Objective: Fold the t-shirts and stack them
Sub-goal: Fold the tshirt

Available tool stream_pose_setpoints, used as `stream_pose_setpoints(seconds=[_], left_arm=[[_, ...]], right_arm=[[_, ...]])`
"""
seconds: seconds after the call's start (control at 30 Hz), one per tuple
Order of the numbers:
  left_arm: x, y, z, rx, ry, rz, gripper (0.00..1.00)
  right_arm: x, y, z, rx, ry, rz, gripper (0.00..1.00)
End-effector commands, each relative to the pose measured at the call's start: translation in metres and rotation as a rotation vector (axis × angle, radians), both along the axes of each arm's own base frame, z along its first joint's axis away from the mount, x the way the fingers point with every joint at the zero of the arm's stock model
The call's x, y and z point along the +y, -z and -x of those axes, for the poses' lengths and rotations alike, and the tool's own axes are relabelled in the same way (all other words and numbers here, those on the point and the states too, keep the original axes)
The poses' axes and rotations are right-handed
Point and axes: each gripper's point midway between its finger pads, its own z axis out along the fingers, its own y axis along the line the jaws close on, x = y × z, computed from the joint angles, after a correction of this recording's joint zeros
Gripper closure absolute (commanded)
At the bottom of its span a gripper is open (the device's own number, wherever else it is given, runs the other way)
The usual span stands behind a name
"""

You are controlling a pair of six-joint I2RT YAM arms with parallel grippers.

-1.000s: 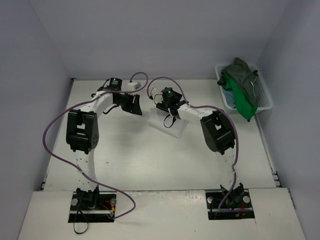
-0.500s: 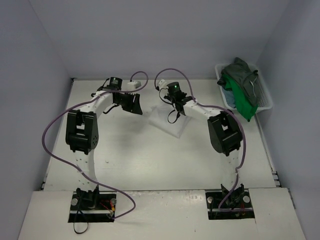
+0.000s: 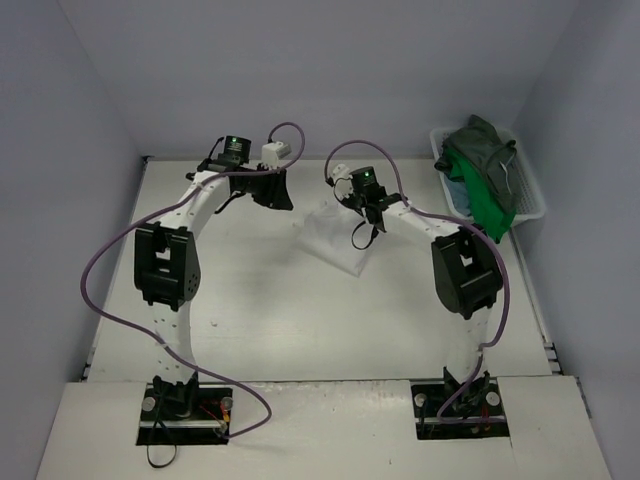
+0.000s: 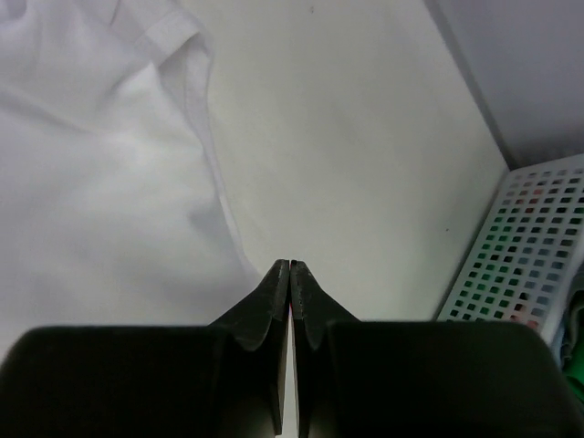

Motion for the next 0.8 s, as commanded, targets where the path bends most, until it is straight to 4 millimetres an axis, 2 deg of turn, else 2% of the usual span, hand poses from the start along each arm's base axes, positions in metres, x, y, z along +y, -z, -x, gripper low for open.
stream_pose_setpoints(seconds=[0.0,0.17,0.2,0.27,0.3,0.4,0.47,0.6,0.77], left_arm=[[-0.019,-0.037,-0.006,-0.087,0.042,0.04,0.74],[-0.043,-0.038,-0.013,-0.099,0.073,0.054,0.78],[-0.047,-0.029,-0.015,-0.08,0.075,0.054,0.78],[-0.058,-0.03,-0.016,-0.082,0.089,0.058,0.8],[-0.061,-0.022,-0.018,-0.07,0.091,0.057,0.8],[-0.074,-0.016,-0.019,-0.061,0.102,0.063,0.83],[-0.08,-0.014,-0.019,-0.061,0.107,0.062,0.87],[-0.093,-0.007,-0.022,-0.074,0.116,0.06,1.0],[-0.102,-0.014,-0.029,-0.114,0.085,0.058,1.0]], right_arm=[[-0.003,-0.019,-0.002,-0.024,0.01,-0.072,1.0],[-0.007,-0.008,0.002,0.008,0.006,-0.082,1.0],[-0.008,-0.007,0.002,0.011,0.01,-0.088,1.0],[-0.011,-0.003,0.002,0.021,0.01,-0.092,1.0],[-0.013,-0.002,0.002,0.024,0.013,-0.094,1.0],[-0.017,-0.001,0.001,0.03,0.016,-0.107,1.0],[-0.018,-0.005,0.001,0.025,0.016,-0.121,1.0],[-0.009,-0.02,0.004,0.016,-0.019,-0.181,1.0],[-0.002,-0.04,0.01,0.0,-0.048,-0.246,1.0]])
